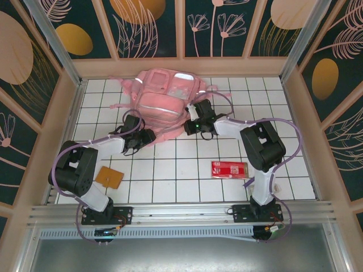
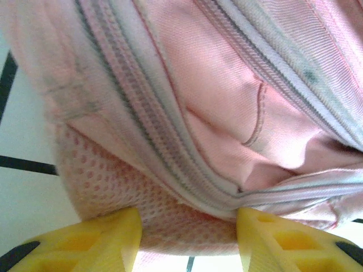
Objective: Pack the student bag
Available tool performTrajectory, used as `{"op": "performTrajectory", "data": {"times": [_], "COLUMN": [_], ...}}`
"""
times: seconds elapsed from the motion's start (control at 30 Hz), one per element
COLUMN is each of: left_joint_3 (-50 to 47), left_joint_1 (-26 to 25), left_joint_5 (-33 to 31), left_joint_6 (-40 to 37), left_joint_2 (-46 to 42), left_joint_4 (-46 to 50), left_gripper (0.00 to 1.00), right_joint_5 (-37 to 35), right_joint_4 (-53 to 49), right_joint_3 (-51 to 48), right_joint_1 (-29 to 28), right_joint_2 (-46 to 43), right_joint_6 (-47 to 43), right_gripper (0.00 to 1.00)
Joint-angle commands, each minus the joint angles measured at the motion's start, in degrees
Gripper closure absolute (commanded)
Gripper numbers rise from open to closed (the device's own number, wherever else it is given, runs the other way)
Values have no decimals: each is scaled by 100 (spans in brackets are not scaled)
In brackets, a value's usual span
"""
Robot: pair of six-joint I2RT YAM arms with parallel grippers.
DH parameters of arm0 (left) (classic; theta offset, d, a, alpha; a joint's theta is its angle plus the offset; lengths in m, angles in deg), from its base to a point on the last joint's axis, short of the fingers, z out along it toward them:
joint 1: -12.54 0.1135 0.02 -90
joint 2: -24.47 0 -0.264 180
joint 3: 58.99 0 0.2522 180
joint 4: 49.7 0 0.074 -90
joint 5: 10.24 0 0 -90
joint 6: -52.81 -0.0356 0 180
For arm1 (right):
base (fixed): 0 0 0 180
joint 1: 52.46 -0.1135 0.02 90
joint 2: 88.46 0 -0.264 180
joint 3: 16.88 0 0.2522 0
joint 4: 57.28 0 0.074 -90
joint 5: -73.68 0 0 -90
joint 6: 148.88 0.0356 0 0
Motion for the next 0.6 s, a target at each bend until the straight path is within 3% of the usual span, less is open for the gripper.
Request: {"op": "performTrajectory", "data": {"times": [0.0,0.1,0.2,0.33,0.47,0.57], "left_joint_3": [-534,-558,-577,-625,-389,3], "left_joint_1": [147,149,149,149,148,147], "left_joint_5": [-1028,-1115,-1186,-1099,-670,-455], "left_joint_6": [-179,-241,-339,-392,-558,-588], "left_joint_2": [248,230,238,281,46,-432], "left_joint_4": [1541,1555,1542,1442,1473,1722], "left_gripper": [51,53,54,75,71,62], "right_joint_5": [-1734,-688,-430,794,1626,1626], "right_joint_4": [296,434,467,463,395,235], "right_joint_3": [24,-15,-144,-268,-437,-488], "right_joint_1": [737,892,949,1129,965,623], "right_joint_2": [81,-59,-266,-424,-726,-934], "right_joint_6": [457,174,-77,-567,-641,-665], "right_gripper": [100,100,100,100,100,100]}}
